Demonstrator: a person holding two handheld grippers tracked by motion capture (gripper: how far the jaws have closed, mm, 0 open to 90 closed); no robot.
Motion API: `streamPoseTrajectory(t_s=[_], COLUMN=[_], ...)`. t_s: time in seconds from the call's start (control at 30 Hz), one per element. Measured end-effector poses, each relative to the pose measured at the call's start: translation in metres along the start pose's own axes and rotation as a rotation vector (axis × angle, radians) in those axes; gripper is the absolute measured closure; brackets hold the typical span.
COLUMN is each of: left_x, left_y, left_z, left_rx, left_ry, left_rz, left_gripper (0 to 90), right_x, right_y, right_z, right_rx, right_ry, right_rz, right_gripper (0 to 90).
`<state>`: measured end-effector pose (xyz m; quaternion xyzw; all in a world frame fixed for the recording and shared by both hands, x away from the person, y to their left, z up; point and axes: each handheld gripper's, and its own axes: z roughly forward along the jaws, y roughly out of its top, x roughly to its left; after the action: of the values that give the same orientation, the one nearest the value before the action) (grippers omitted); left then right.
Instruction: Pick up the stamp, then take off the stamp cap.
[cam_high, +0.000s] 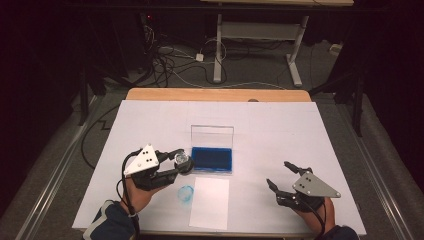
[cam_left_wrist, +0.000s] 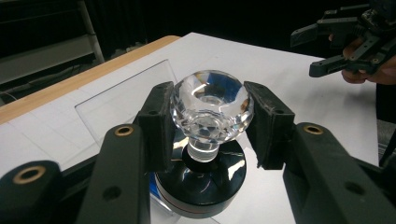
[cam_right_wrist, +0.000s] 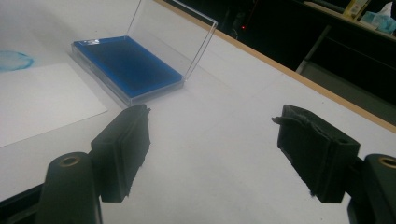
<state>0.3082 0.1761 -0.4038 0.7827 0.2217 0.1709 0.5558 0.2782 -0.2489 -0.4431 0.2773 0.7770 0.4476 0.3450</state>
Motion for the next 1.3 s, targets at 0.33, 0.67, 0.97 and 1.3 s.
streamPoseTrajectory(t_s=[0.33, 0.67, 0.97, 1.3], left_x=[-0.005, -0.013, -0.017, -0.02], left_y=[0.0, 0.002, 0.002, 0.003], left_z=[0.003, 0.007, 0.011, 0.014], left_rx=[0.003, 0.01, 0.015, 0.009], left_ry=[-0.026, -0.054, -0.068, -0.085], left_rz=[0.006, 0.028, 0.036, 0.032], left_gripper=[54.0, 54.0, 54.0, 54.0], right_x=[-0.001, -0.001, 0.0, 0.008], right_y=[0.0, -0.001, -0.001, 0.008], right_z=[-0.001, -0.001, -0.001, 0.007], right_rx=[0.0, 0.002, 0.001, 0.009], right_ry=[0.0, 0.005, 0.027, 0.132], right_rz=[-0.003, 0.009, 0.006, 0.039], right_gripper=[25.3, 25.3, 25.2, 22.4])
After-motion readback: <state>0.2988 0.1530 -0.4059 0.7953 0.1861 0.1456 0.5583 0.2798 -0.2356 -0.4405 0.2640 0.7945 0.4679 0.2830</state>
